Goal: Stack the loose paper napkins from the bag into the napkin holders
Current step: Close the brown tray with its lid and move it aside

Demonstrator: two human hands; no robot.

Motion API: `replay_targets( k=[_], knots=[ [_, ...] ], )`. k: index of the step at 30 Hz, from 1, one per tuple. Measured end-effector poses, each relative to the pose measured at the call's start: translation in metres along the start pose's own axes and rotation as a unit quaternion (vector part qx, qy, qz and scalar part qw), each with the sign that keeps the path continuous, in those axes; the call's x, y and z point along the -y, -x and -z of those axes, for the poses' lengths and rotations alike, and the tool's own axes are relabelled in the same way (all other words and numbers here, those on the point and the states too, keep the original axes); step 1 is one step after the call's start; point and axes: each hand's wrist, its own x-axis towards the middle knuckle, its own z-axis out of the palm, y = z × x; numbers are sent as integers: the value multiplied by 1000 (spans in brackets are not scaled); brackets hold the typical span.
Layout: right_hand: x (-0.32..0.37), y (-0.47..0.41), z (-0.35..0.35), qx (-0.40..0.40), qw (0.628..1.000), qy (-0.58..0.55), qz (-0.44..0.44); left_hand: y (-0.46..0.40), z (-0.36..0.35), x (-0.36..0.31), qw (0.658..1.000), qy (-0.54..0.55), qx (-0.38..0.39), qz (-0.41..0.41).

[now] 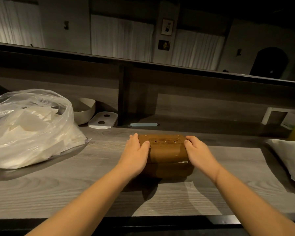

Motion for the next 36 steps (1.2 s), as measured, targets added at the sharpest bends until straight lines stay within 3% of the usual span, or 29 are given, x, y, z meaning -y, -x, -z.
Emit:
replay_targets(
  k=[3, 5, 7, 9, 17, 26, 36],
  knots=[
    [-2, -1, 4, 25, 999, -6, 25, -3, 1, 2, 1000, -18, -1, -9],
    [-4, 0, 14, 116, 991, -48, 36, -4, 1, 1, 1000, -9, -4, -12],
    [-9, 0, 25, 206, 977, -16, 58, -5, 0, -2, 1000, -2, -10, -15],
    [-18, -4, 31, 232, 968, 40, 86, -7, -1, -5, 1000, 6, -14, -11],
    [-25, -12, 37, 259, 958, 50, 109, -3, -2, -5, 999, 30, -18, -21],
    [-16, -7, 44, 214, 937, 211, 177, 3, 1, 1, 999, 36, -27, -26],
    [-26, 2, 44, 194, 949, 169, 181, 9, 1, 6, 998, 45, -24, -39]
  ],
)
